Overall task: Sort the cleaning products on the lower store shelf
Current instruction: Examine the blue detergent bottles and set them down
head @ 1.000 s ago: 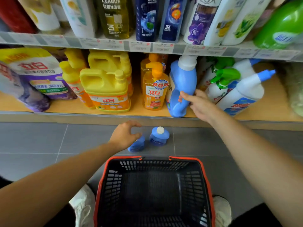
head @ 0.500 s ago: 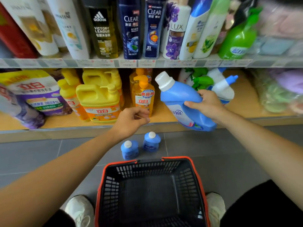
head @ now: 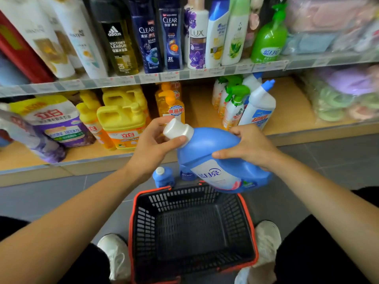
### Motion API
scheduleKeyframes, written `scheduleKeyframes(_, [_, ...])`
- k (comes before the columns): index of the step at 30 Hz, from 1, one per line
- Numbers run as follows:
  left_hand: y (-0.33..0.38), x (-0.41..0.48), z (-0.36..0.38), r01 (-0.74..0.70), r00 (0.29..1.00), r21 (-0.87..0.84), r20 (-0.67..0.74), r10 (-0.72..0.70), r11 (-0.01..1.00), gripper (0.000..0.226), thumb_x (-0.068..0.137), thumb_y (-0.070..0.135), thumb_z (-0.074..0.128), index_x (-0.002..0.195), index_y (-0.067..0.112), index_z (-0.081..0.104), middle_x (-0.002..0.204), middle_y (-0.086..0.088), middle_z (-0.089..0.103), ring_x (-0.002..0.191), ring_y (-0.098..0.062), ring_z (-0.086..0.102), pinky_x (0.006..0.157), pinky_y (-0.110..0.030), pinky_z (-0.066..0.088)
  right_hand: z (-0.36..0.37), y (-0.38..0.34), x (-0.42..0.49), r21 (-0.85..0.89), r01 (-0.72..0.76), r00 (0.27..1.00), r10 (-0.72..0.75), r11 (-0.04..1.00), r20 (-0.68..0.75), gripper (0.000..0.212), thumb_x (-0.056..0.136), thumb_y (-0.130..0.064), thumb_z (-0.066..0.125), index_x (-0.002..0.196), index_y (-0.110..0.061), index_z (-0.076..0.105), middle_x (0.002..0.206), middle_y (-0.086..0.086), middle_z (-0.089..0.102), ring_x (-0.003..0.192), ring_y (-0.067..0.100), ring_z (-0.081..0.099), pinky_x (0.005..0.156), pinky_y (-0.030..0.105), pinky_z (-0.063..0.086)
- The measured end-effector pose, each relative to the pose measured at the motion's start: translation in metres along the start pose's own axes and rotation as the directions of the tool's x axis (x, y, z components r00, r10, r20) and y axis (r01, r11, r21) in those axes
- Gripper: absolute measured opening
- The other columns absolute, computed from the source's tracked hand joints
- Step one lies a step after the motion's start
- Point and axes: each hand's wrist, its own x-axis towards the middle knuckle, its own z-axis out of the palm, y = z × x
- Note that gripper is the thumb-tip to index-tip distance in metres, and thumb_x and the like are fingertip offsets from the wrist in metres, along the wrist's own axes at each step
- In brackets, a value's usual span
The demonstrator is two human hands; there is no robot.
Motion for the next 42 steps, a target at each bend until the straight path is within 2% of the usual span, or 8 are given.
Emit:
scheduleKeyframes(4, [0.006,-0.012,0.002,-0.015,1.000,-0.051,-0.020,0.014,0.999,0.052,0.069,0.030,0.088,0.114,0.021,0.065,0.108,-0.004,0.071,0.098,-0.014,0.065,0.086,-0.031,0.055,0.011,-0.004,-0.016,0.250,-0.042,0.995,0.018,0.967,0.096,0.062,0.047,-0.049,0.092,0.062,-0.010,0.047,0.052,-0.009,0.035,0.048,0.008,0.032,0.046,0.025,0.023])
scheduleKeyframes(12, [0.026,-0.018,0.000,-0.068,0.985,-0.183,0.146,0.096,0.981,0.040,0.064,0.016,0.083,0.100,0.020,0.066,0.101,-0.009,0.076,0.105,-0.036,0.070,0.092,-0.044,0.058,0.020,-0.009,-0.027,0.571,-0.236,0.916,-0.016,0.786,0.401,0.046,0.059,-0.029,0.089,0.077,-0.003,0.055,0.048,0.001,0.037,0.038,0.011,0.029,0.045,0.024,0.027])
scheduleKeyframes(17, [0.012,-0.030,0.013,-0.183,0.951,0.052,-0.245,0.190,0.982,0.050,0.068,0.008,0.085,0.110,0.010,0.058,0.098,-0.008,0.074,0.089,-0.018,0.071,0.078,-0.029,0.057,0.041,-0.016,-0.036,0.416,-0.105,0.985,0.037,0.903,0.168,0.057,0.059,-0.030,0.095,0.073,0.006,0.054,0.056,0.003,0.044,0.050,0.013,0.038,0.051,0.030,0.029])
scheduleKeyframes(21, [-0.001,-0.029,0.021,-0.165,0.873,0.273,-0.406,0.269,0.948,0.035,0.075,0.006,0.083,0.104,0.014,0.065,0.100,-0.006,0.069,0.091,-0.025,0.066,0.076,-0.037,0.055,0.056,-0.022,-0.039,0.100,0.041,0.997,-0.033,0.994,-0.074,0.048,0.060,-0.032,0.096,0.062,-0.014,0.052,0.060,-0.007,0.044,0.055,0.004,0.036,0.051,0.022,0.029])
scheduleKeyframes(29, [0.004,-0.007,-0.005,-0.193,0.980,0.288,0.010,0.198,0.938,0.020,0.078,0.012,0.086,0.085,0.008,0.068,0.090,-0.003,0.073,0.085,-0.013,0.067,0.072,-0.029,0.055,0.039,-0.010,-0.030,0.177,-0.028,1.000,0.026,0.984,0.017,0.050,0.057,-0.028,0.098,0.069,0.000,0.059,0.063,0.009,0.051,0.062,0.013,0.041,0.057,0.033,0.028])
scheduleKeyframes(36, [0.031,-0.001,-0.021,-0.279,0.887,0.173,0.422,0.185,0.945,0.028,0.070,0.021,0.087,0.093,0.020,0.071,0.105,-0.005,0.074,0.104,-0.026,0.069,0.086,-0.033,0.055,0.021,0.002,-0.018,0.489,-0.242,0.936,0.070,0.838,0.344,0.052,0.057,-0.010,0.089,0.093,0.015,0.059,0.049,-0.004,0.045,0.037,0.009,0.032,0.042,0.021,0.025])
scheduleKeyframes(38, [0.030,-0.003,-0.016,-0.268,0.906,0.162,0.376,0.192,0.950,0.029,0.069,0.019,0.088,0.092,0.024,0.072,0.103,-0.008,0.074,0.102,-0.032,0.069,0.085,-0.042,0.057,0.022,0.001,-0.018,0.522,-0.265,0.930,0.071,0.811,0.362,0.056,0.052,-0.015,0.091,0.093,0.009,0.061,0.053,0.000,0.044,0.037,0.010,0.030,0.042,0.021,0.024])
scheduleKeyframes(42, [0.018,-0.013,0.003,-0.246,0.969,0.188,0.025,0.246,0.951,0.021,0.073,0.006,0.085,0.083,0.015,0.069,0.090,-0.012,0.075,0.088,-0.027,0.071,0.077,-0.039,0.057,0.031,-0.003,-0.024,0.516,-0.220,0.953,0.068,0.828,0.297,0.064,0.052,-0.026,0.092,0.080,0.015,0.052,0.053,0.007,0.039,0.040,0.014,0.032,0.045,0.026,0.024])
